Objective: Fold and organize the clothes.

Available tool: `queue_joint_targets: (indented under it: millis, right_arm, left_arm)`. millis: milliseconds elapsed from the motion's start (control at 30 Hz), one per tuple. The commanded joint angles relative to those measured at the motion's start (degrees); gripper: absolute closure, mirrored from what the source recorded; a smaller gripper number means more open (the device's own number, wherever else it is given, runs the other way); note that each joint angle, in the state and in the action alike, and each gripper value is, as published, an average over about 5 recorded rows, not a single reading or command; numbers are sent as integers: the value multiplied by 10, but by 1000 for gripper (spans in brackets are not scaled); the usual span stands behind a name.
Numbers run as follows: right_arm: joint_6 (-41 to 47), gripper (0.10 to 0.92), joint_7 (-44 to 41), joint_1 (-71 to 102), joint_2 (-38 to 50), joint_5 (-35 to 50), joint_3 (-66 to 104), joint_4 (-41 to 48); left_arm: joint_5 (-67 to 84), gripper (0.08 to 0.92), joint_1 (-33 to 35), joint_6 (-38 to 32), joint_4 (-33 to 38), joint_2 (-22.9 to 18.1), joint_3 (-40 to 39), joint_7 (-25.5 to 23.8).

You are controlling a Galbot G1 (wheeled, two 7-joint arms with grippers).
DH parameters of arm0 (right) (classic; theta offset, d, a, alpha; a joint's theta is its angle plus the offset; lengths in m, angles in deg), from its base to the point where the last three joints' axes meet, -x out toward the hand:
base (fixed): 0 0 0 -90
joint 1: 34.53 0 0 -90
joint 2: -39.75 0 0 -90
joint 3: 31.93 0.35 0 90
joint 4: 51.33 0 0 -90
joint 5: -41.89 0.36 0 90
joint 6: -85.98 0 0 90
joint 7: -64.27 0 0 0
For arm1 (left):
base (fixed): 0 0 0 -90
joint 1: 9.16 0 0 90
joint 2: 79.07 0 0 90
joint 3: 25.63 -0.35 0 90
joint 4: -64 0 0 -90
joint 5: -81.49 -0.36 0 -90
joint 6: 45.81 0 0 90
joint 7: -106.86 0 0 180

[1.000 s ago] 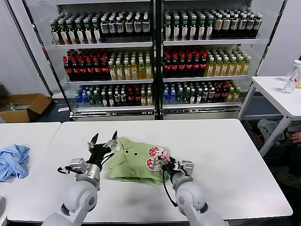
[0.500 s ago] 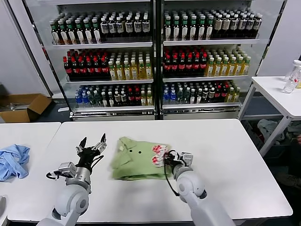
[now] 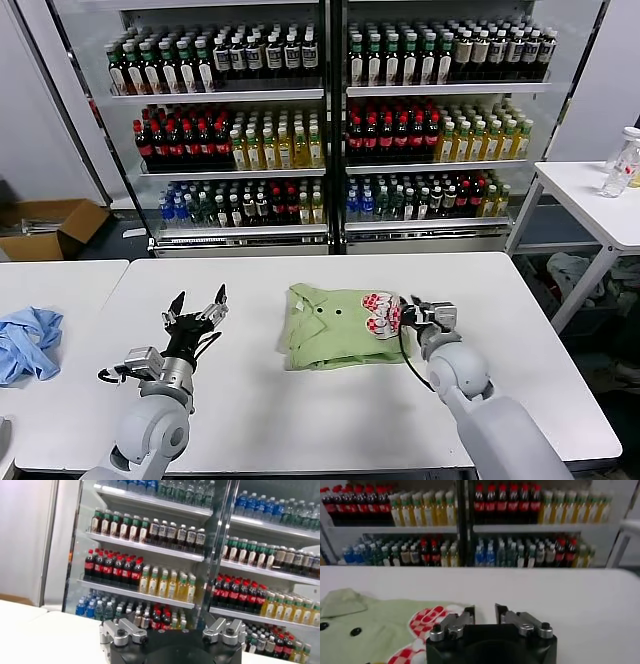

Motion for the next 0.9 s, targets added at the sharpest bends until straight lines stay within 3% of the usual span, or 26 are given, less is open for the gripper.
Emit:
queue_joint_targets:
  millis: [33,200,533,900]
  right_arm:
    - [-161,653,-42,186,43,-177,102,-167]
    - [-211,514,-45,301,35,-208,171,-238]
    - [-244,236,-47,397,9,-243,215,-292]
    - [-233,202,-47,409,2,-245,216,-301]
  left_arm:
    - [-5,177,16,4,21,3,-4,-1]
    - [-21,177,45,2,42,0,-11,-9]
    - [-40,177,74,-1,66,2,1,-25]
    - [-51,177,90,-1,80,5,12,-27]
